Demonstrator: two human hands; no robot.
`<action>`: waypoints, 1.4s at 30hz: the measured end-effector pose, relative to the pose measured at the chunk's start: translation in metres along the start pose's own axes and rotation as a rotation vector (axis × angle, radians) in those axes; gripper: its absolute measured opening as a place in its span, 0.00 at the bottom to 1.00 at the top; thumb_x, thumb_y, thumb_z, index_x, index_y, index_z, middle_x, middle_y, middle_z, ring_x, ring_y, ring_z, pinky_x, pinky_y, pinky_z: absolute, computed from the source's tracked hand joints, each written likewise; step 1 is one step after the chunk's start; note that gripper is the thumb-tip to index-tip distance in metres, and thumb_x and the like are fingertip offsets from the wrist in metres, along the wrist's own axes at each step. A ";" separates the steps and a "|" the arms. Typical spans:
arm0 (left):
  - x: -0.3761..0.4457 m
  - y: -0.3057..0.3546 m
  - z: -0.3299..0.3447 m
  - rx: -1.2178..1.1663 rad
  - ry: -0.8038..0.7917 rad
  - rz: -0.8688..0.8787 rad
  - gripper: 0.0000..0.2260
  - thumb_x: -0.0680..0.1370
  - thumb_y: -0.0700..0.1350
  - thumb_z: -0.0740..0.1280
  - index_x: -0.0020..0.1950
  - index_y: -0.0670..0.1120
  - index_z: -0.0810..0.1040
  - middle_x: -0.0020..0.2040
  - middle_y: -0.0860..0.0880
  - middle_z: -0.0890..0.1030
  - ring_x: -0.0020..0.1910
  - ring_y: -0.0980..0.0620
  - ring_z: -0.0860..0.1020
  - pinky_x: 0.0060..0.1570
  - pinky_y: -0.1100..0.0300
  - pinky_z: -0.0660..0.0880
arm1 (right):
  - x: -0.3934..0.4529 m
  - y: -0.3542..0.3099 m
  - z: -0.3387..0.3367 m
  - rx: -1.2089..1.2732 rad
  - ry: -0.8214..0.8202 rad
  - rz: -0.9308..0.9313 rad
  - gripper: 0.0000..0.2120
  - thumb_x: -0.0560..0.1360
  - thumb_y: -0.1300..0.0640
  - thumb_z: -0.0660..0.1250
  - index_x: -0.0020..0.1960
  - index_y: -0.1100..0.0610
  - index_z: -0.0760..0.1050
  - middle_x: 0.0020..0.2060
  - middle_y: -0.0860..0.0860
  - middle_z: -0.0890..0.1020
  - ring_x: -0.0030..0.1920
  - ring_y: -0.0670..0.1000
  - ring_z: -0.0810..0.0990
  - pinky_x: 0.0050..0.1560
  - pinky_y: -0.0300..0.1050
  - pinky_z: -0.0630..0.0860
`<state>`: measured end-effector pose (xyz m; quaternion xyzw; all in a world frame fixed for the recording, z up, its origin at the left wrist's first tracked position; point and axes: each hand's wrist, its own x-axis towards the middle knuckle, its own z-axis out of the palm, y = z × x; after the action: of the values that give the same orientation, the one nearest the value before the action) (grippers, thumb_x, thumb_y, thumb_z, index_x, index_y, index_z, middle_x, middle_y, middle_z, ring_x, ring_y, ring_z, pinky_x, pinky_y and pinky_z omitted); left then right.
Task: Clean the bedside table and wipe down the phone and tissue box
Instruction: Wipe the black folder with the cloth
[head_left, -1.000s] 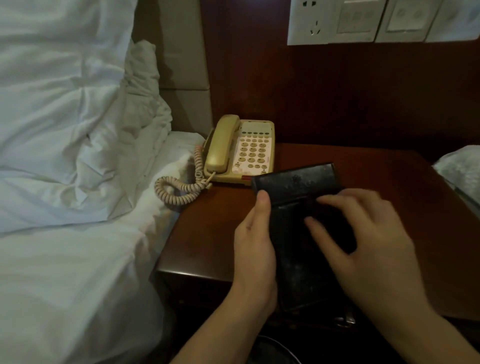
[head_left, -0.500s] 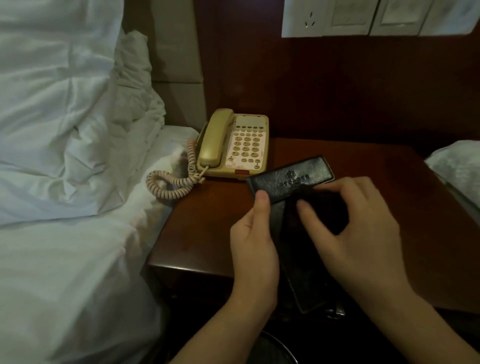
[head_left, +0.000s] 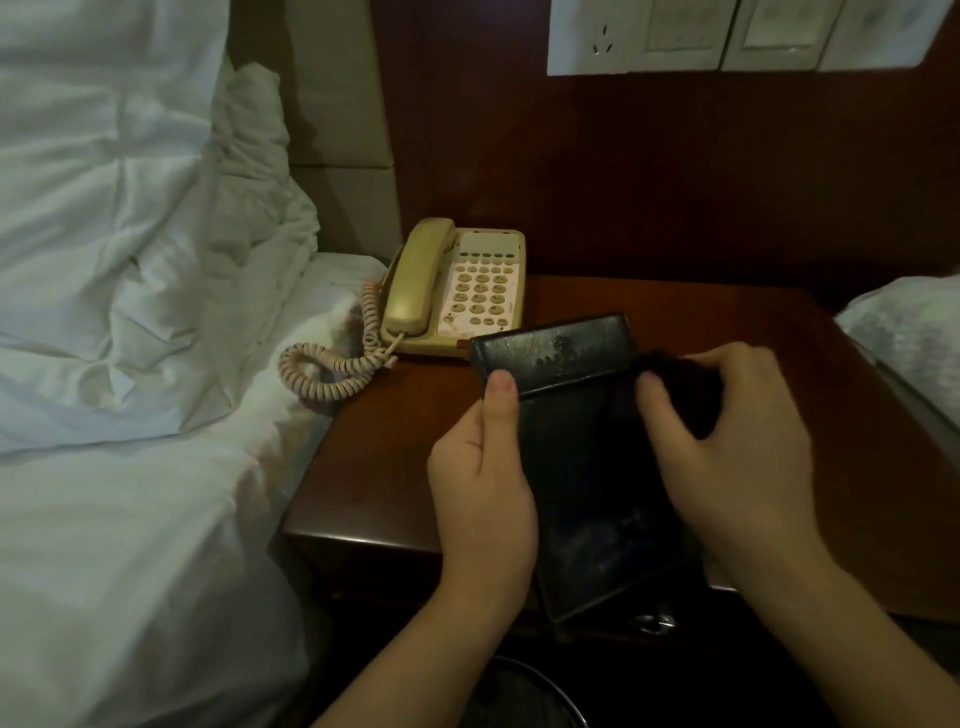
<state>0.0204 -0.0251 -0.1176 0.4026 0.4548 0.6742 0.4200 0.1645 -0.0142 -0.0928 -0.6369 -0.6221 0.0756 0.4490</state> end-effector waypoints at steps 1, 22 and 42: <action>0.000 0.000 0.000 0.015 -0.010 0.019 0.24 0.81 0.56 0.61 0.46 0.36 0.82 0.43 0.37 0.84 0.41 0.48 0.81 0.42 0.48 0.80 | -0.004 -0.002 0.003 -0.010 0.000 -0.013 0.10 0.75 0.45 0.66 0.49 0.48 0.68 0.44 0.40 0.69 0.47 0.48 0.73 0.45 0.46 0.74; 0.000 0.017 0.001 -0.054 -0.345 -0.277 0.15 0.75 0.55 0.65 0.58 0.54 0.82 0.53 0.54 0.87 0.53 0.56 0.85 0.51 0.60 0.82 | 0.004 -0.001 -0.010 0.594 -0.027 0.316 0.15 0.73 0.50 0.74 0.55 0.47 0.73 0.47 0.43 0.78 0.44 0.41 0.81 0.35 0.34 0.77; 0.006 0.022 -0.004 -0.417 -0.270 -0.669 0.23 0.84 0.59 0.57 0.67 0.45 0.80 0.60 0.44 0.85 0.59 0.46 0.83 0.63 0.49 0.76 | -0.014 -0.008 0.004 -0.067 -0.251 -0.392 0.17 0.72 0.40 0.66 0.58 0.46 0.74 0.54 0.40 0.69 0.55 0.41 0.67 0.52 0.33 0.68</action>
<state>0.0106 -0.0261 -0.0968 0.2237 0.3552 0.5193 0.7444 0.1535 -0.0260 -0.0964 -0.5041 -0.7870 0.0447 0.3529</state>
